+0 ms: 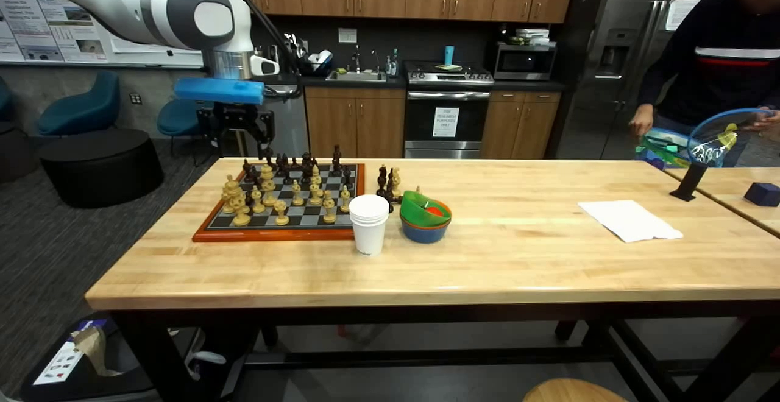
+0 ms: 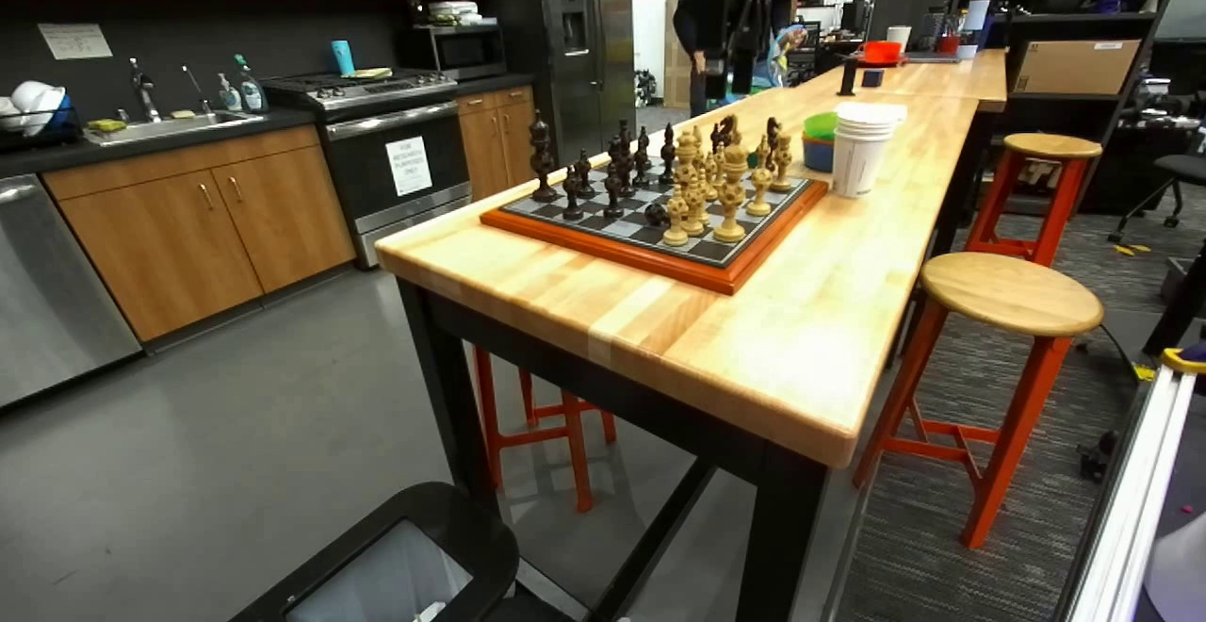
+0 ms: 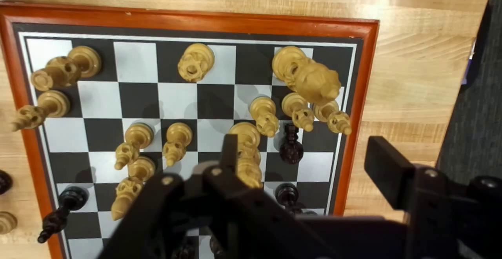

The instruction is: Move one yellow chess piece one step forward, then move one black piece to the right back corner of the chess board

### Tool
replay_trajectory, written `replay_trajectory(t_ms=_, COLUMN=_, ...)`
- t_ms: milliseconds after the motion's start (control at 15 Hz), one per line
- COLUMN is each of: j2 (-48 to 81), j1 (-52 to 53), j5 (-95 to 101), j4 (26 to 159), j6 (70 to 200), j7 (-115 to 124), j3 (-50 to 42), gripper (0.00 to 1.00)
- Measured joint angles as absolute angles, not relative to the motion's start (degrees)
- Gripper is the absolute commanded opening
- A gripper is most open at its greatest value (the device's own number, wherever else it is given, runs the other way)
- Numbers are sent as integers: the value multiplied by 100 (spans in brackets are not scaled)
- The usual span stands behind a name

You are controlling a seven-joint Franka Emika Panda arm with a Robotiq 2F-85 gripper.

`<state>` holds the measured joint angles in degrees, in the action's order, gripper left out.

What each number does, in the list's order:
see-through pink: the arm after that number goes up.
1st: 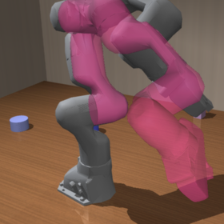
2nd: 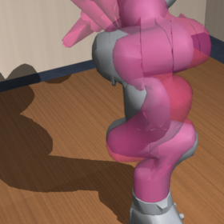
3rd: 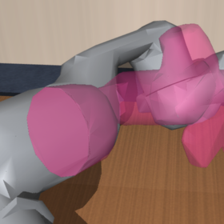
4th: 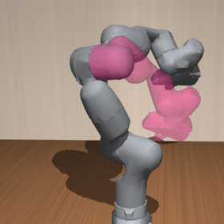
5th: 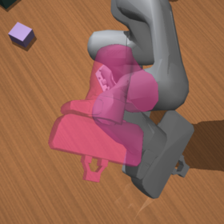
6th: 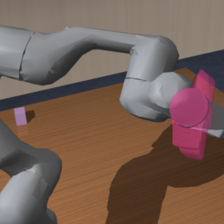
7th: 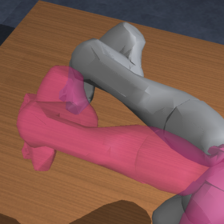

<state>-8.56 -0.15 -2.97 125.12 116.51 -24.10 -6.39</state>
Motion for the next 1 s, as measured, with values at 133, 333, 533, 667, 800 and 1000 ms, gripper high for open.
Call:
replay_trajectory(t_ms=133, j2=-851, j1=-16, j5=-297, j4=12516, j6=11651, j7=-2409, j3=-636, gripper=100)
replay_trajectory(t_ms=333, j2=-769, j1=-60, j5=-290, j4=12476, j6=11651, j7=-2420, j3=-637, gripper=100)
replay_trajectory(t_ms=533, j2=-525, j1=-161, j5=-290, j4=12314, j6=11650, j7=-2503, j3=-653, gripper=100)
replay_trajectory(t_ms=667, j2=-313, j1=-231, j5=-290, j4=12173, j6=11649, j7=-2589, j3=-658, gripper=100)
replay_trajectory(t_ms=800, j2=-87, j1=-298, j5=-290, j4=12013, j6=11649, j7=-2661, j3=-659, gripper=100)
replay_trajectory(t_ms=1000, j2=219, j1=-381, j5=-290, j4=11766, j6=11644, j7=-2728, j3=-659, gripper=100)
